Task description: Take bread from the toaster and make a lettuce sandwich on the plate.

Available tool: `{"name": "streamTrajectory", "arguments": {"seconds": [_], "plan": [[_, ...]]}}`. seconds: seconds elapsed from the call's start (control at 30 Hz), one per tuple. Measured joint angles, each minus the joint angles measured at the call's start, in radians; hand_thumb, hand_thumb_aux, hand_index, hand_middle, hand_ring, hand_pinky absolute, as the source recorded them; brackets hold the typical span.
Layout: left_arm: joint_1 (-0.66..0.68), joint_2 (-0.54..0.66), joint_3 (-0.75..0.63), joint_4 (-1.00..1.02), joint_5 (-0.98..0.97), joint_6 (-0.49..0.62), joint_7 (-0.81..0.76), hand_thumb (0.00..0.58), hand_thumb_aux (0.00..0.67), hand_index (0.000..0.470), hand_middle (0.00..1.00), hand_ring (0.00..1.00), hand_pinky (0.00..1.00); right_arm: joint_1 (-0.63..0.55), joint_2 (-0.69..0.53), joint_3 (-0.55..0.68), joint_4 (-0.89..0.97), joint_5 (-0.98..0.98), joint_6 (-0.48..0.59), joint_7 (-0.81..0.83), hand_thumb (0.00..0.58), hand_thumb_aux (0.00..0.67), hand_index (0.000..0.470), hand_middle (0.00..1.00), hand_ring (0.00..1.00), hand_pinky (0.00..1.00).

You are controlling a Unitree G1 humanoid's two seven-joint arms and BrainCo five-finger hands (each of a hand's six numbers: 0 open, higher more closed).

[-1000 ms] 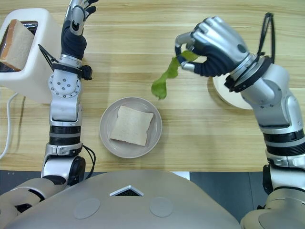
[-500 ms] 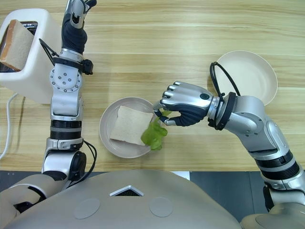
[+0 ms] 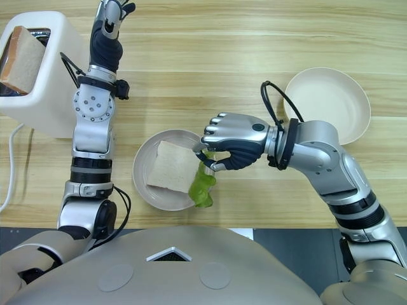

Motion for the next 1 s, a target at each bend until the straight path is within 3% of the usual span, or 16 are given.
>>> {"name": "streamTrajectory", "arguments": {"seconds": [0.43,1.0], "plan": [[-0.001,-0.012,-0.021,-0.017,0.001,0.012,0.000,0.000,0.000,0.000,0.10,0.10,0.10,-0.076,0.082,0.097,0.171,0.006,-0.041,0.074,0.580,0.670,0.470,1.00,1.00,1.00],[-0.002,-0.016,-0.033,-0.013,0.002,0.012,0.006,0.000,0.000,0.000,0.10,0.10,0.10,-0.050,0.030,-0.051,0.039,0.125,-0.009,0.087,0.580,0.670,0.470,1.00,1.00,1.00]]}}
